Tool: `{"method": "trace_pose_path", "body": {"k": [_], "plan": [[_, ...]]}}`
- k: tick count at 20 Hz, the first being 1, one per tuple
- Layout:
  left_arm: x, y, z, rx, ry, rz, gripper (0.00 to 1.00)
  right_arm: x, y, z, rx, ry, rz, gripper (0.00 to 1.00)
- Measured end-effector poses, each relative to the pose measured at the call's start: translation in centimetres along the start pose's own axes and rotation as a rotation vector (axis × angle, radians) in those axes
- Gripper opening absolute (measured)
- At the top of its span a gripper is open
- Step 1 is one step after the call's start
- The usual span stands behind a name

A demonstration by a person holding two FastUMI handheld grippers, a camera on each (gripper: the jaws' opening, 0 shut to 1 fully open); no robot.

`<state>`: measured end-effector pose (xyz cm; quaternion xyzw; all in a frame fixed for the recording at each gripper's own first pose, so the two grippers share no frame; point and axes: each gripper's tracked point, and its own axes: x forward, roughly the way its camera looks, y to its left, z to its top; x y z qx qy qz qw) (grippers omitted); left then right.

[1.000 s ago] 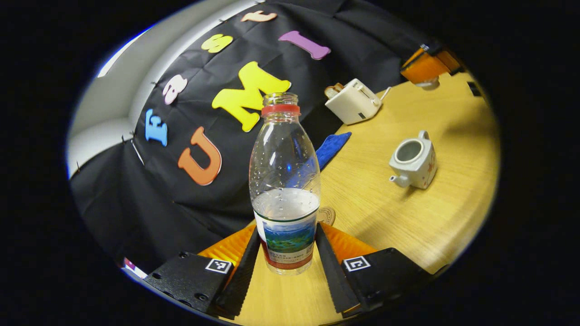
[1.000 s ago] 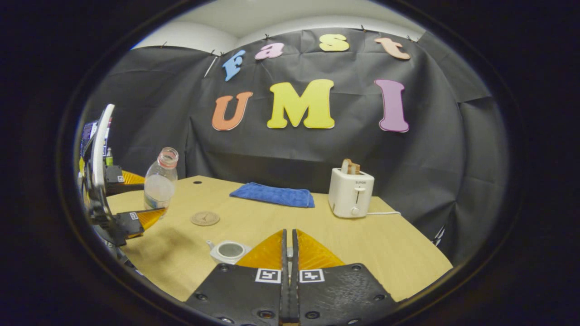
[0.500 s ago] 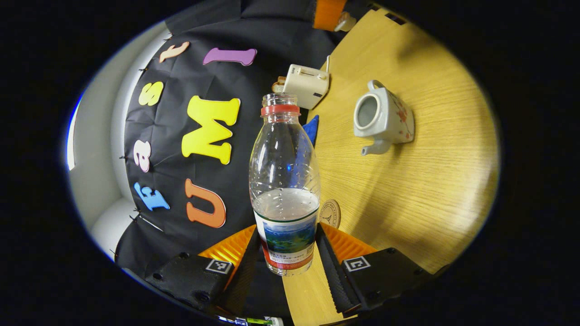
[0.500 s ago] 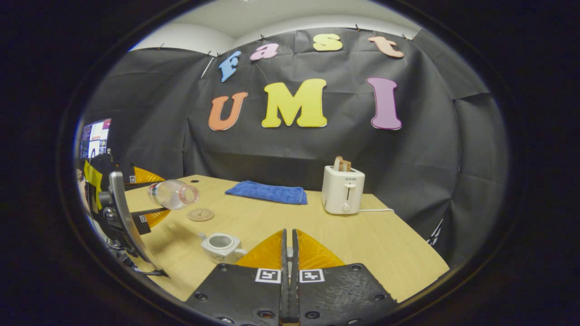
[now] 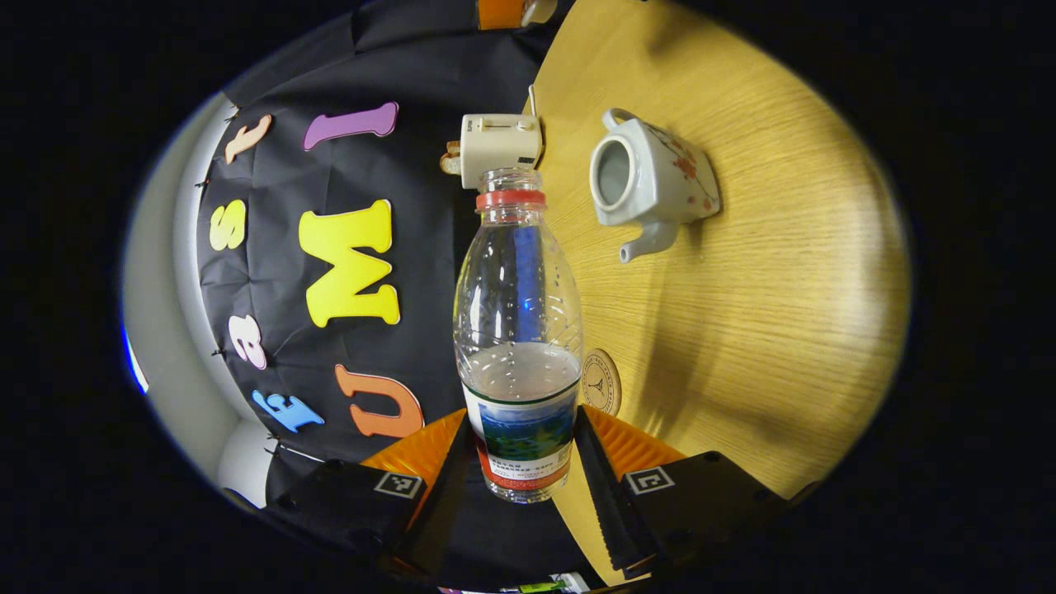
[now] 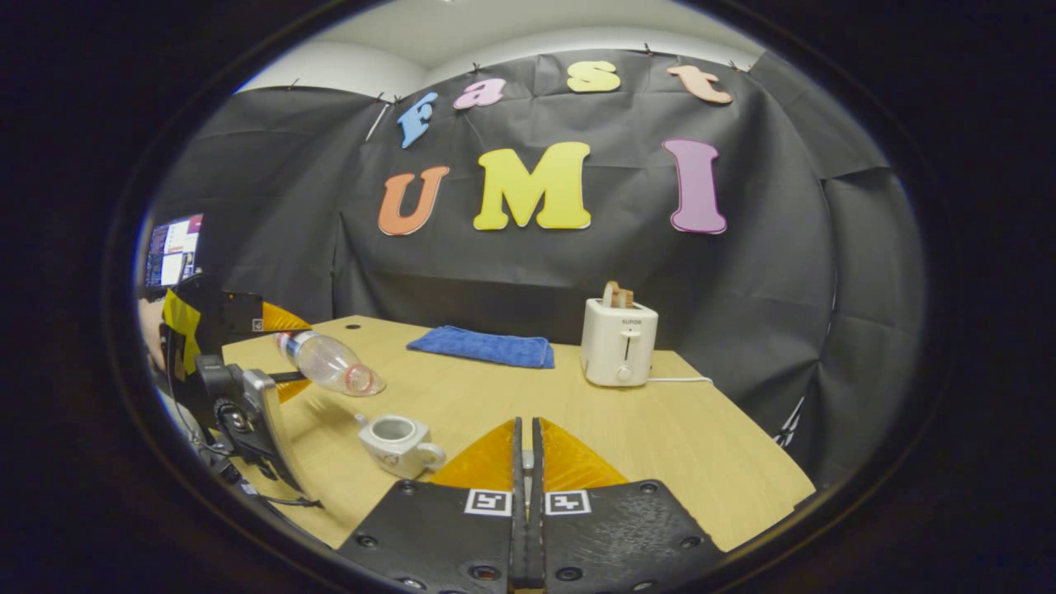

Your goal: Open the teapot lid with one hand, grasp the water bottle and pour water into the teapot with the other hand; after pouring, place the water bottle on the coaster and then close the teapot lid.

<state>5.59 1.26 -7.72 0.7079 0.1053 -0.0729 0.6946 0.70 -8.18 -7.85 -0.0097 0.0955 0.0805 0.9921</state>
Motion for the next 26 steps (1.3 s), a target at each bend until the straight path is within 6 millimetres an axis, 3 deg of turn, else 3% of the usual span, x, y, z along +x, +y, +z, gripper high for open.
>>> {"method": "trace_pose_path", "body": {"k": [11, 26], "plan": [[0.1, 0.0, -0.1, 0.128, 0.039, -0.017, 0.74, -0.4, -0.8, -1.5, 0.021, 0.022, -0.009, 0.0], [0.8, 2.4, 0.9, 0.287, 0.06, 0.021, 0.74, -0.6, -1.1, -1.8, 0.028, 0.024, -0.008, 0.0]]}}
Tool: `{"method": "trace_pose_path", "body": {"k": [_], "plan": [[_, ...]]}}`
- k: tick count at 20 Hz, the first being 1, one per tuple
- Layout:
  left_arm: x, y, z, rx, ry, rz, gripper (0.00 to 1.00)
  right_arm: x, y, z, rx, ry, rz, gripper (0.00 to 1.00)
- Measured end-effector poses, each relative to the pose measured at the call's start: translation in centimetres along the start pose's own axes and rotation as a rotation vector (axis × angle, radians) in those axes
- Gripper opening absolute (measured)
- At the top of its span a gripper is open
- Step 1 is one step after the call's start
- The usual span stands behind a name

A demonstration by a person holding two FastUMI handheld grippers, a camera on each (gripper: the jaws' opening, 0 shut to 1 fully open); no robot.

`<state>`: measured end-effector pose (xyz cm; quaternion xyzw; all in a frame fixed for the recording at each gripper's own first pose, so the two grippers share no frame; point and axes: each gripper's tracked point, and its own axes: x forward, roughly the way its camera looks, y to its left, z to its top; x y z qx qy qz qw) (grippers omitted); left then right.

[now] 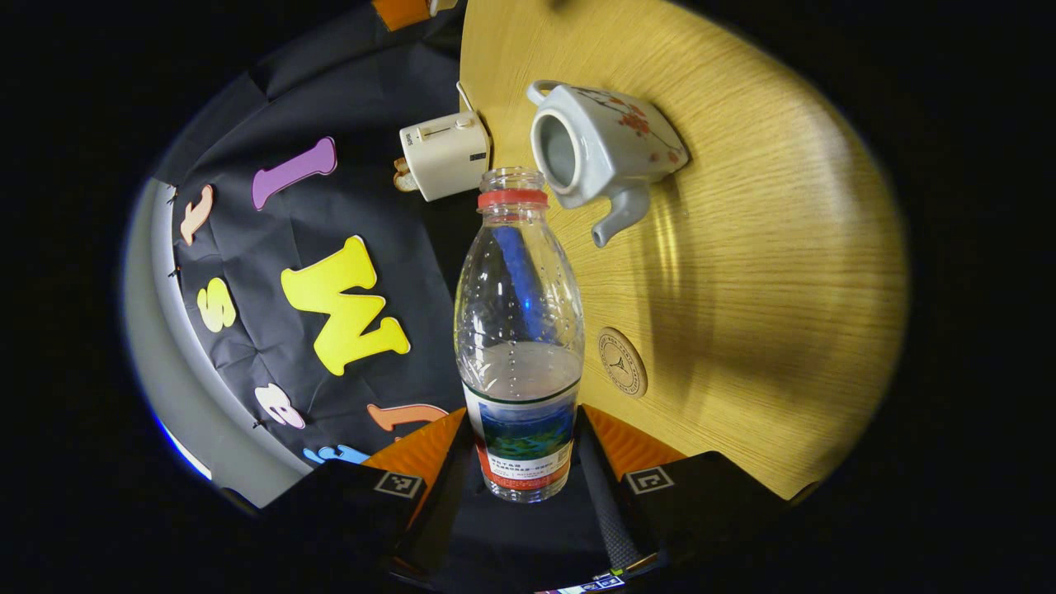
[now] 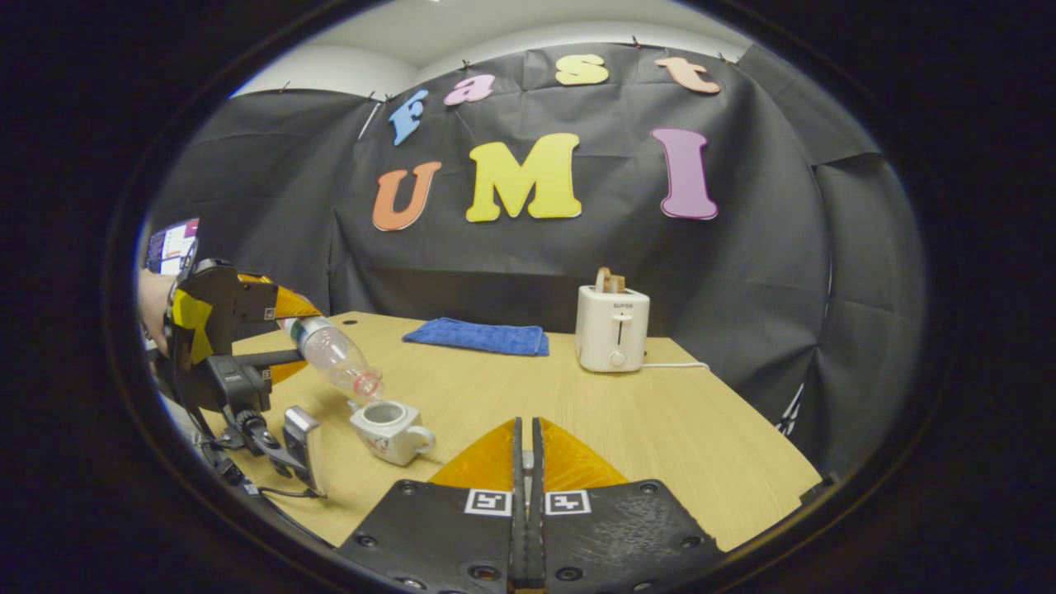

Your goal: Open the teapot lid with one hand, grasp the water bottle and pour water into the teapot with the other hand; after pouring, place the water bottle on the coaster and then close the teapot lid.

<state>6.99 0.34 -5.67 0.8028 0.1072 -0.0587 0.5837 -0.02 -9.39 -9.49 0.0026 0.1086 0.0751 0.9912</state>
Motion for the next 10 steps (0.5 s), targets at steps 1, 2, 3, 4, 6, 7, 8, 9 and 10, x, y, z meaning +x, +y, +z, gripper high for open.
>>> {"method": "trace_pose_path", "body": {"k": [1, 2, 3, 4, 6, 7, 8, 9, 10], "plan": [[0.0, 0.0, 0.1, 0.009, 0.001, -0.003, 0.74, 0.0, 0.0, 0.1, 0.001, 0.001, 0.002, 0.0], [0.0, 0.1, 0.1, 0.017, 0.003, -0.003, 0.74, 0.0, 0.0, 0.0, 0.001, 0.001, 0.002, 0.0], [0.0, 0.1, 0.2, 0.025, 0.005, -0.002, 0.74, 0.0, -0.1, 0.0, 0.001, 0.0, 0.002, 0.0], [0.1, 0.3, 0.2, 0.034, 0.006, -0.001, 0.74, -0.1, -0.1, 0.0, 0.003, -0.001, 0.001, 0.0], [0.1, 0.6, 0.4, 0.044, 0.007, 0.003, 0.74, -0.1, -0.1, 0.1, 0.01, -0.004, 0.001, 0.0], [0.2, 0.7, 0.5, 0.048, 0.008, 0.004, 0.74, -0.1, -0.1, 0.1, 0.014, -0.004, 0.002, 0.0], [0.1, 0.9, 0.5, 0.055, 0.008, 0.005, 0.74, 0.0, -0.1, 0.1, 0.015, -0.004, 0.002, 0.0], [0.1, 0.9, 0.6, 0.065, 0.009, 0.006, 0.74, -0.1, -0.1, 0.0, 0.015, -0.005, 0.002, 0.0], [0.1, 1.0, 0.6, 0.071, 0.011, 0.005, 0.74, -0.1, -0.1, 0.1, 0.015, -0.005, 0.001, 0.0]]}}
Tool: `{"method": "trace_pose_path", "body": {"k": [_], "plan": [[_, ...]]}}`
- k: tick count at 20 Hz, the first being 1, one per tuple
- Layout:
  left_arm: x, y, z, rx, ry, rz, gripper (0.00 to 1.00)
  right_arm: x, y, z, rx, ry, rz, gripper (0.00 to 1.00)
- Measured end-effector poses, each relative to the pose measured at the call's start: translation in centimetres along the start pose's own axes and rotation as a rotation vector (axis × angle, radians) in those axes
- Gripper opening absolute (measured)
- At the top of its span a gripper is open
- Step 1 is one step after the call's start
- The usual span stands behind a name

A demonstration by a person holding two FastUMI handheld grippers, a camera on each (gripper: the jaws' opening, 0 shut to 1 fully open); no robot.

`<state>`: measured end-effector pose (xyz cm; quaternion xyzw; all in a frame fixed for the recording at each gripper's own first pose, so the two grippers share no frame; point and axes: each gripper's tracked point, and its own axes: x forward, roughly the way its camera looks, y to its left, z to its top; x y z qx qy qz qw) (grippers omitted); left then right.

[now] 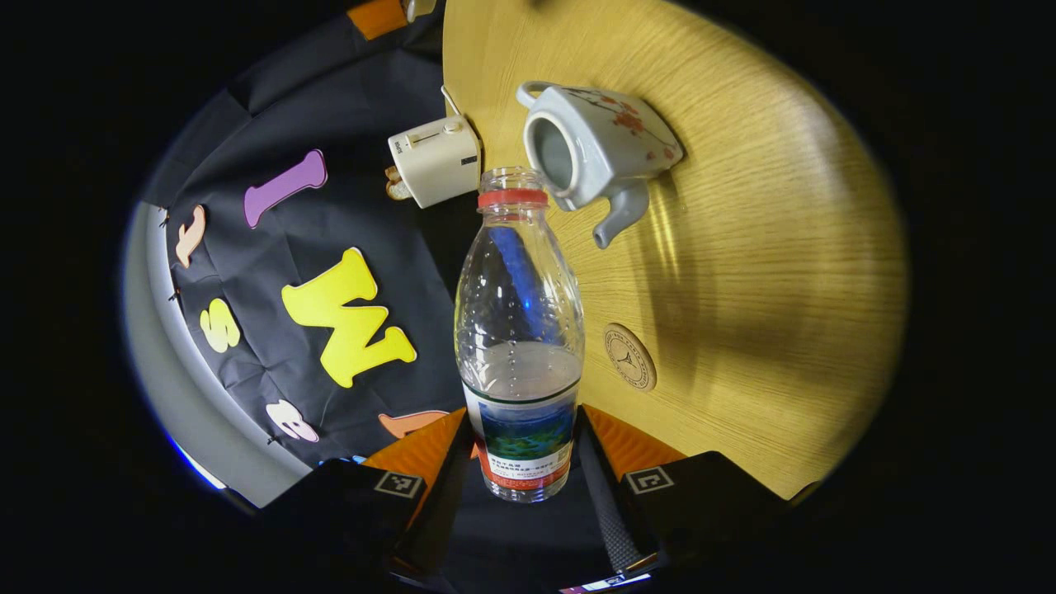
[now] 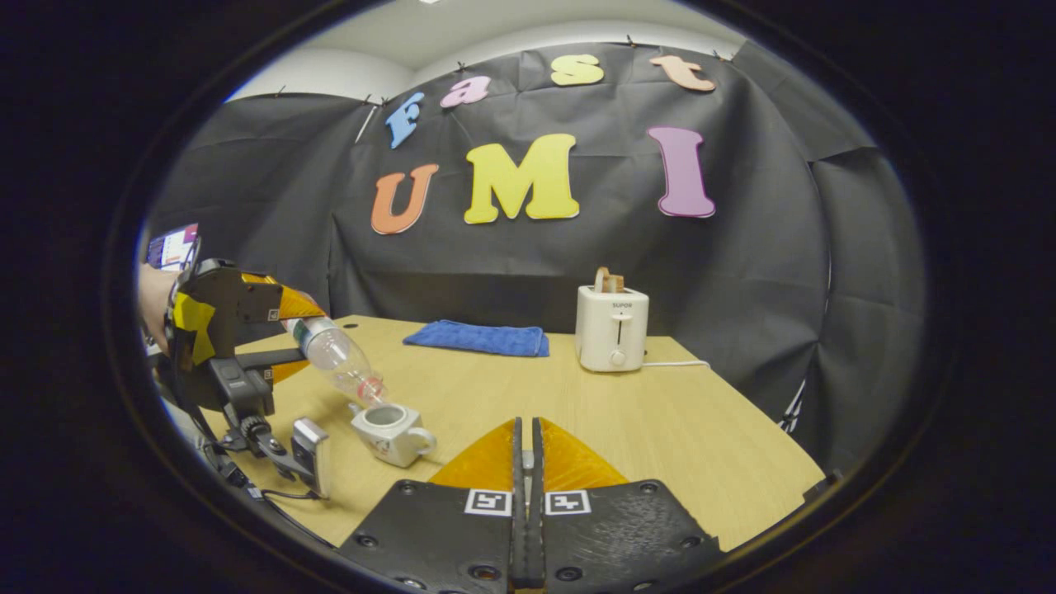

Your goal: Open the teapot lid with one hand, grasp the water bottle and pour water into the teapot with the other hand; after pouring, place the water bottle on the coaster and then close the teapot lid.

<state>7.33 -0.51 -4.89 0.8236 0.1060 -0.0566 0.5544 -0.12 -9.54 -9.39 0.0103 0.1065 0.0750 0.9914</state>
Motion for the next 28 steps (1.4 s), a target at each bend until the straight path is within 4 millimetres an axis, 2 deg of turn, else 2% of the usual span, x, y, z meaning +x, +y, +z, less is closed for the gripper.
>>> {"method": "trace_pose_path", "body": {"k": [28], "plan": [[-0.9, 2.8, 0.3, 0.176, 0.061, 0.017, 0.74, -0.2, -0.4, -0.6, 0.039, -0.008, 0.018, 0.0]]}}
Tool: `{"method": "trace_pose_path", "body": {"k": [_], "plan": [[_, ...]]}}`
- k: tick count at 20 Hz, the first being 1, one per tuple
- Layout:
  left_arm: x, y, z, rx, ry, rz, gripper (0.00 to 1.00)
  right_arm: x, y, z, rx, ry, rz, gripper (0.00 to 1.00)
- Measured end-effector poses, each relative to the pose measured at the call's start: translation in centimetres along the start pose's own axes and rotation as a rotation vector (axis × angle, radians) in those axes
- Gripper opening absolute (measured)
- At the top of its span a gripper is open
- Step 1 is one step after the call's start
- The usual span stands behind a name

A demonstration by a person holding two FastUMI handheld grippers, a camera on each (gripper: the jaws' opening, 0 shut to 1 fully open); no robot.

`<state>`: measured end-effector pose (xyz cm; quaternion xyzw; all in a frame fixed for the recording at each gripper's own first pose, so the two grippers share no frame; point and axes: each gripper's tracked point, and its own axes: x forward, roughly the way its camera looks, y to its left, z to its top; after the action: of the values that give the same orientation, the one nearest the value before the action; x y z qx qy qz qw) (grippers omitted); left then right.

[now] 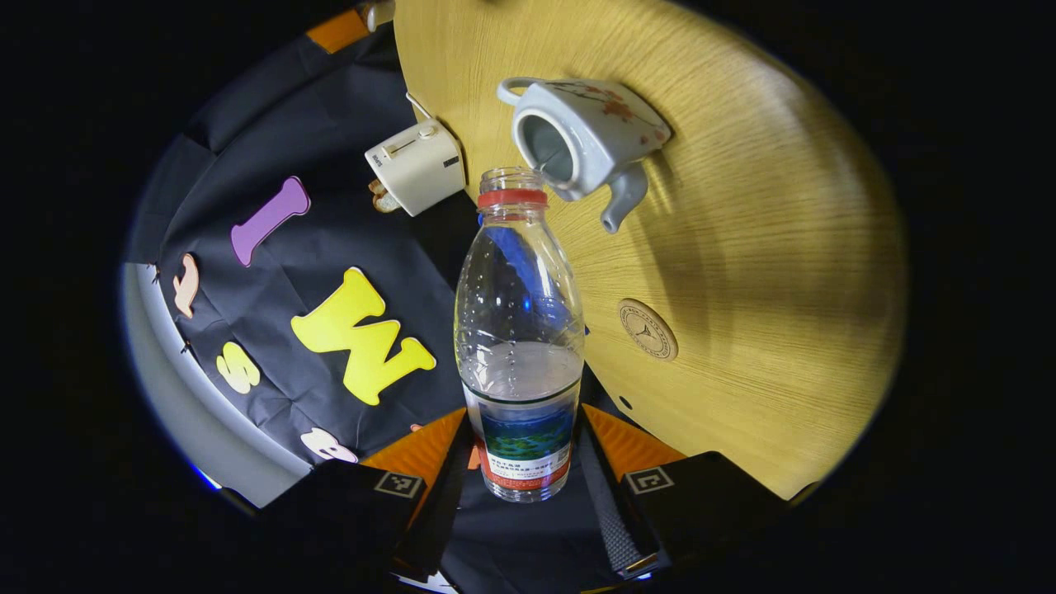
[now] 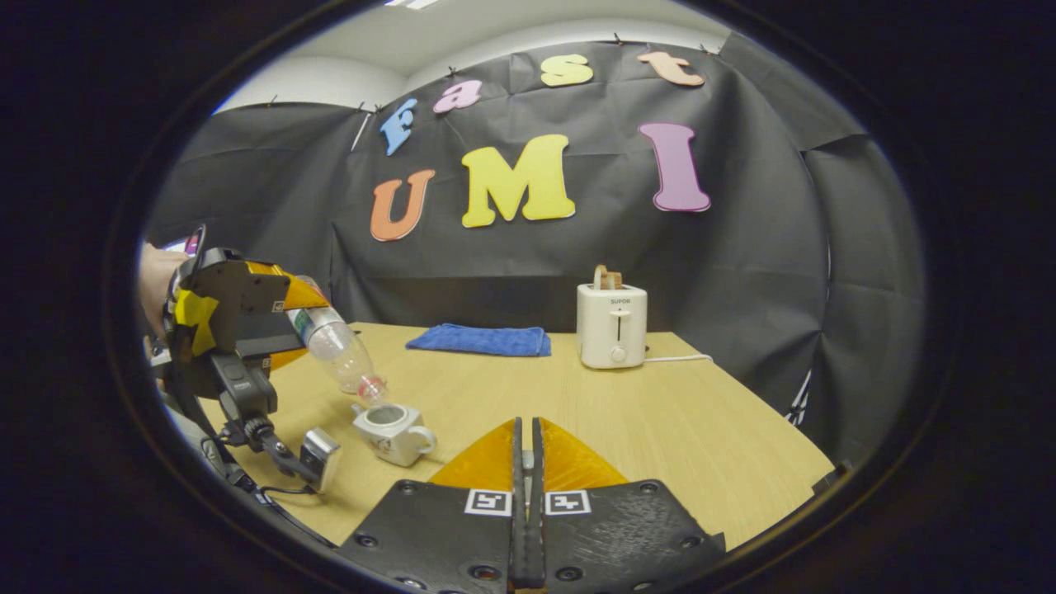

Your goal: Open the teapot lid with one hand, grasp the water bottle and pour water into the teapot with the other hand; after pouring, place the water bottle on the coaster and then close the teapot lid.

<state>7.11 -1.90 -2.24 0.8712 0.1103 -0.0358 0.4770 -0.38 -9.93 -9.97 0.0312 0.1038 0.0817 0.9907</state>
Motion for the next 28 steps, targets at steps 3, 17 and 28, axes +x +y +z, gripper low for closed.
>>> {"method": "trace_pose_path", "body": {"k": [3, 17, 28], "plan": [[0.0, 0.0, -0.3, 0.0, 0.001, -0.003, 0.74, 0.0, -0.1, 0.0, 0.002, 0.0, 0.0, 0.0], [0.0, -0.3, -0.5, -0.125, -0.022, 0.017, 0.74, -0.3, 0.1, 0.6, 0.017, -0.008, -0.004, 0.0], [-2.3, -3.3, -0.4, -1.207, -0.114, -0.037, 0.74, 0.0, 1.7, 3.0, 0.025, -0.032, 0.016, 0.0]]}}
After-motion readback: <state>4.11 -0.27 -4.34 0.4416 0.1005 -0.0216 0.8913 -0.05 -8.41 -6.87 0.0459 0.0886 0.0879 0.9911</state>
